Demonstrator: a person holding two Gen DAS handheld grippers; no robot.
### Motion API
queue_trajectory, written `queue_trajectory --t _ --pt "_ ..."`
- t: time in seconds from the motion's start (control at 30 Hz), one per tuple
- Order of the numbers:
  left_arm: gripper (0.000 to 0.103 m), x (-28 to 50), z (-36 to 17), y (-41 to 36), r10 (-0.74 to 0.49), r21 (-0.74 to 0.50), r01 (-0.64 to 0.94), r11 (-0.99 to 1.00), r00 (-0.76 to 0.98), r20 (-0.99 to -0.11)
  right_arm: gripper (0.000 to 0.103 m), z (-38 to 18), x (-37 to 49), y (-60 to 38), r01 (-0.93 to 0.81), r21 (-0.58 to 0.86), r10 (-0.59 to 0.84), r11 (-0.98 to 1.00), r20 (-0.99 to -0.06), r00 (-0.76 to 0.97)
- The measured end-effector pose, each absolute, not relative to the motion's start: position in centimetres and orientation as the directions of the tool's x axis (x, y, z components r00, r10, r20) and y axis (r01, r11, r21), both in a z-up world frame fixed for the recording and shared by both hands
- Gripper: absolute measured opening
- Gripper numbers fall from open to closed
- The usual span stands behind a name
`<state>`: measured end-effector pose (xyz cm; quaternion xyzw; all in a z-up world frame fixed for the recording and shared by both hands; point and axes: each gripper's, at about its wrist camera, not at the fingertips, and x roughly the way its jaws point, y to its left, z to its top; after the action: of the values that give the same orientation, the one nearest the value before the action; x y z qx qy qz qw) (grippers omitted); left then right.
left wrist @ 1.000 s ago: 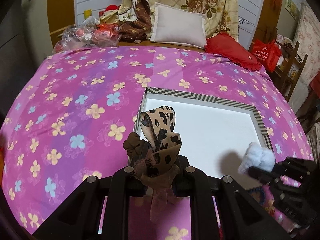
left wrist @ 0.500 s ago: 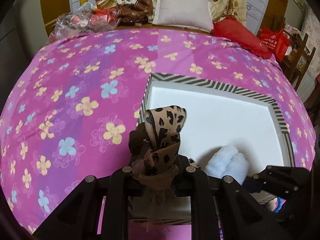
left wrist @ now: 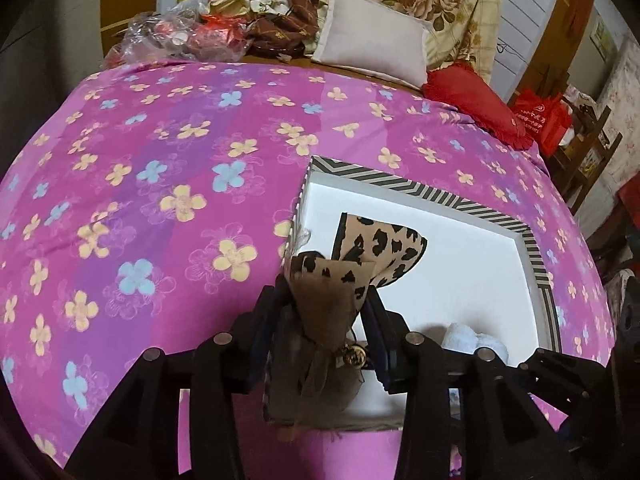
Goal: Organize jewelry
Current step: 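Lower the scrunchie and leopard bow into the tray and open both tools, then move the left tool to the blue claw clip and close on it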
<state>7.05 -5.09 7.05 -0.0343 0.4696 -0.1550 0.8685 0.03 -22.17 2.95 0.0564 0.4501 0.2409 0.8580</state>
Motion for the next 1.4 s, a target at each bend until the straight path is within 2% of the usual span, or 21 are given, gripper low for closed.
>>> queue_trajectory --t 0.17,0.4,0.5,0.6,0.77,0.93,1.4 --pt "0.025 6.1 7.8 -4.3 -0.291 -0.198 0.226 0.954 0.524 -0.800 0.050 3.6 -1.1 -21.6 -0.392 0.335 0.499 0.857 -0.734 0.461" --pt "0.025 4.9 8.6 -2.9 -0.280 -0.195 0.210 0.958 0.542 -0.793 0.050 4.8 -1.9 -20.1 -0.449 0.269 0.480 0.852 -0.746 0.463" --pt "0.025 4.5 8.4 -2.9 -0.271 -0.183 0.213 0.960 0.535 -0.800 0.050 5.1 -1.6 -20.5 -0.407 0.223 0.430 0.886 -0.726 0.536" --pt "0.025 4.2 8.2 -2.5 -0.283 -0.202 0.206 0.957 0.527 -0.801 0.050 3.9 -0.8 -20.3 -0.391 0.252 0.426 0.885 -0.776 0.465" --pt "0.025 3.4 8.0 -1.9 -0.281 -0.203 0.202 0.958 0.521 -0.806 0.050 5.1 -3.3 -21.0 -0.410 0.247 0.443 0.878 -0.743 0.501" --pt "0.025 1.6 7.9 -1.3 -0.280 -0.202 0.202 0.958 0.518 -0.808 0.050 4.2 -5.5 -23.0 -0.370 0.216 0.387 0.903 -0.782 0.488" --pt "0.025 -6.0 7.6 -1.4 -0.165 -0.081 0.171 0.982 0.567 -0.807 0.051 4.1 -11.5 -27.3 -0.263 0.218 0.330 0.940 -0.778 0.534"
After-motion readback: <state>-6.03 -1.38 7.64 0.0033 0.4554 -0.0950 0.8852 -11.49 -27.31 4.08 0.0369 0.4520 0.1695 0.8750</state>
